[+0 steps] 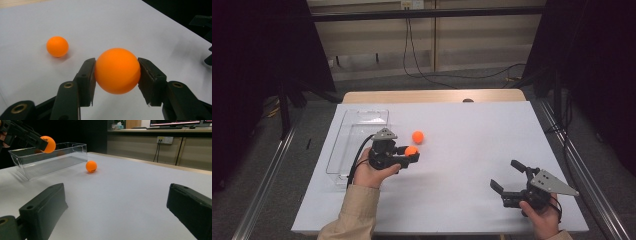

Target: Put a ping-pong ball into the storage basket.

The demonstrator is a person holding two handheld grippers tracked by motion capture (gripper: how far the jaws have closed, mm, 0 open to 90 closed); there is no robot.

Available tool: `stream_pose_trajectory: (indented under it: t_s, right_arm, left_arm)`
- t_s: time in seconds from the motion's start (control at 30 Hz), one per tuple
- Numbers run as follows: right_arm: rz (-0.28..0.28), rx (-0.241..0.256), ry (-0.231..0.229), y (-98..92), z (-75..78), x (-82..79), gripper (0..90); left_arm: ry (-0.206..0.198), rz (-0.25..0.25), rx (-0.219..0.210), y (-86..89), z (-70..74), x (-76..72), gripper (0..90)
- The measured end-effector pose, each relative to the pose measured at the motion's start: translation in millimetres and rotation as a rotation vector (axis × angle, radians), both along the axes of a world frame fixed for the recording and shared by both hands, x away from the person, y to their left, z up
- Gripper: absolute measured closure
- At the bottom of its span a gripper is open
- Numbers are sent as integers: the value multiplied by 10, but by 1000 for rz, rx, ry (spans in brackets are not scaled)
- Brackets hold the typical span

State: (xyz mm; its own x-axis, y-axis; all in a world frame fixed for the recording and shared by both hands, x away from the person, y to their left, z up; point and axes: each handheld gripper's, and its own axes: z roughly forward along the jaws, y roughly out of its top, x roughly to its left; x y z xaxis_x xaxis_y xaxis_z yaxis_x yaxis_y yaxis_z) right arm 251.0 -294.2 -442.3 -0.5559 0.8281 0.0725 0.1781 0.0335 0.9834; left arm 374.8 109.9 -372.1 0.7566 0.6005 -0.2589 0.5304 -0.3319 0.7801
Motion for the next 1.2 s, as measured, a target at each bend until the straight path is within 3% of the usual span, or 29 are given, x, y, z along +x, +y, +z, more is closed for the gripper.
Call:
stream_pose_trajectory:
  t_s: [1.2]
  right_arm:
    - [-1,1,1,-1,-1,3,19]
  left_arm:
    - [-1,48,-6,171,55,35,509]
